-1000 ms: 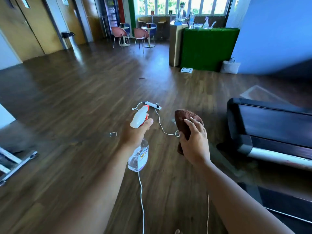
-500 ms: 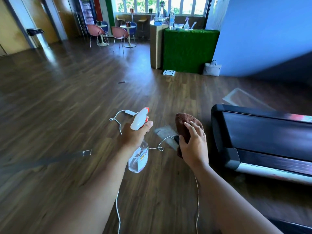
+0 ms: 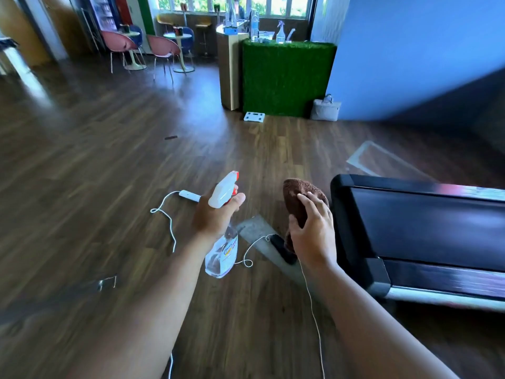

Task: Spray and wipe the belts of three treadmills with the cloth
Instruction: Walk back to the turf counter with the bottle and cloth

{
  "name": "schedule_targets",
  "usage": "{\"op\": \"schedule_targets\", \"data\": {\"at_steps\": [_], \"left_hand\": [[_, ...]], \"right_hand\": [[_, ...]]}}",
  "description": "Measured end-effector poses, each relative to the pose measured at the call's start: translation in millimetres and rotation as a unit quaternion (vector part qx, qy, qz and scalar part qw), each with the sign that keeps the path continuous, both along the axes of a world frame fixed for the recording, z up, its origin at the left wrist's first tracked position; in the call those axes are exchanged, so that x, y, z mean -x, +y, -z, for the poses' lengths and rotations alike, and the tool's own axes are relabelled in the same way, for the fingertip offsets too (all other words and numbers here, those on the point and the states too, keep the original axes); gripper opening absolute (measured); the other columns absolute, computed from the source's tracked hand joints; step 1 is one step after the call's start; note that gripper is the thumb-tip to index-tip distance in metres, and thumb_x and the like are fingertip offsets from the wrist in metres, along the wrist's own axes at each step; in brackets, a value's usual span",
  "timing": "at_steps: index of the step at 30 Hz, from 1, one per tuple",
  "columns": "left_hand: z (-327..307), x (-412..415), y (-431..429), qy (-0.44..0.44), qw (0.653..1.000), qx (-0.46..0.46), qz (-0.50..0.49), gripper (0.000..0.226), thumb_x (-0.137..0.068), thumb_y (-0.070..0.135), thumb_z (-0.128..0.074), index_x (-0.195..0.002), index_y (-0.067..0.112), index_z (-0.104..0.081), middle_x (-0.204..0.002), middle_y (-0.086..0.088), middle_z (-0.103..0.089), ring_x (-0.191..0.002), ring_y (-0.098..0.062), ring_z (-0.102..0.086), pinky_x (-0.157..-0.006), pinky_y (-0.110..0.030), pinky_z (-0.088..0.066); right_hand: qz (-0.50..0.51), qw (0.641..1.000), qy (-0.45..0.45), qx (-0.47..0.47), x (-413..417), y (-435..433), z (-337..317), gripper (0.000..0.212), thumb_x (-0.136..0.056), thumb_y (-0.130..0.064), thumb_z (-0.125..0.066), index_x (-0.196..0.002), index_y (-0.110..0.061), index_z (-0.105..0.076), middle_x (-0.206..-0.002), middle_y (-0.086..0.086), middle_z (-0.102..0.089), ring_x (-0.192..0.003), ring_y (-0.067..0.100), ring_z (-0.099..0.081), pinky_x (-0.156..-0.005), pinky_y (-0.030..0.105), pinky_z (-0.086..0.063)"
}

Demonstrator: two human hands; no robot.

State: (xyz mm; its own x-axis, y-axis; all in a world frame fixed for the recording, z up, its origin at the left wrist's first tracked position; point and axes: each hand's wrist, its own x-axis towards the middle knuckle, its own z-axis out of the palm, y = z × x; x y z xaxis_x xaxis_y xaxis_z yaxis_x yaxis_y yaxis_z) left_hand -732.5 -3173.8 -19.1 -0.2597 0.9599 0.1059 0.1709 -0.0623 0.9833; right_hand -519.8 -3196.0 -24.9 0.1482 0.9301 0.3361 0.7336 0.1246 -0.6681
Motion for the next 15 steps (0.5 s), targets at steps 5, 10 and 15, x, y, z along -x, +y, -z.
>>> {"op": "schedule_targets", "data": {"at_steps": [5,10,15], "left_hand": [[-5,6,82,0.007,0.999,0.006,0.033,0.032,-0.069,0.055,-0.074,-0.092,0.033,-0.072,-0.08,0.003,-0.073,-0.08,-0.024,-0.072,-0.088,-0.055,-0.055],[-9,0,154,0.029,0.998,0.002,0.048,0.03,-0.072,0.053,-0.074,-0.094,0.032,-0.072,-0.08,0.002,-0.074,-0.078,-0.023,-0.072,-0.083,-0.055,-0.057],[-5,-22,222,0.038,0.997,0.003,0.066,0.03,-0.074,0.049,-0.074,-0.094,0.028,-0.072,-0.082,0.002,-0.075,-0.076,-0.018,-0.073,-0.083,-0.053,-0.058]], "right_hand": [[0.025,1.0,0.008,-0.004,10,69,2,0.049,-0.09,-0.017,-0.065,-0.138,-0.014,-0.055,-0.148,0.003,-0.046,-0.142,0.021,-0.03,-0.121,0.033,-0.02],[0.042,0.999,0.005,0.01,2,131,5,0.049,-0.091,-0.018,-0.064,-0.139,-0.015,-0.053,-0.15,0.003,-0.044,-0.143,0.023,-0.029,-0.12,0.037,-0.022],[0.054,0.998,0.007,0.013,-19,198,13,0.049,-0.09,-0.018,-0.065,-0.138,-0.014,-0.055,-0.149,0.005,-0.046,-0.142,0.025,-0.032,-0.12,0.04,-0.024]]}}
